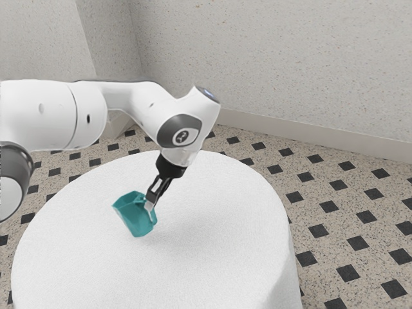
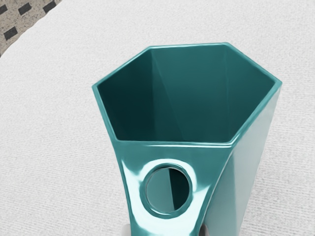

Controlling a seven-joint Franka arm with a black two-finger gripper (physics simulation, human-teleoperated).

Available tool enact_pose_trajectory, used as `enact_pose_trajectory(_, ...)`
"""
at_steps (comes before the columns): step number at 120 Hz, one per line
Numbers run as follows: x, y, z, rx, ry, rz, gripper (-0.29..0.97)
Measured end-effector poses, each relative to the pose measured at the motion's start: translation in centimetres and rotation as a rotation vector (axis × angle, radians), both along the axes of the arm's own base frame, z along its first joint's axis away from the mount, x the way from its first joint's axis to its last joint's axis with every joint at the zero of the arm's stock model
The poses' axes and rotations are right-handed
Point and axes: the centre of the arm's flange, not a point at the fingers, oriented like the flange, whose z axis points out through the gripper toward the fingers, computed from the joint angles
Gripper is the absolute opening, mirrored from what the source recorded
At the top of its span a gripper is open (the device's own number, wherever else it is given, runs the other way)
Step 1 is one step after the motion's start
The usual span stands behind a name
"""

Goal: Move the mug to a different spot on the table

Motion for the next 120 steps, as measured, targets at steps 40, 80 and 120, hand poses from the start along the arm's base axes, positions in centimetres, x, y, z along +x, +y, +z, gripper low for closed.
enact_pose_trajectory(40,1.3,-0.2,-0.4,0.014,-0.022,-0.001,-0.04)
enact_pose_trajectory(80,1.7,-0.4,-2.0,0.027,-0.009,-0.002,-0.04)
enact_pose_trajectory(120,1.5,-2.4,-2.7,0.006,-0.021,-0.025,-0.04)
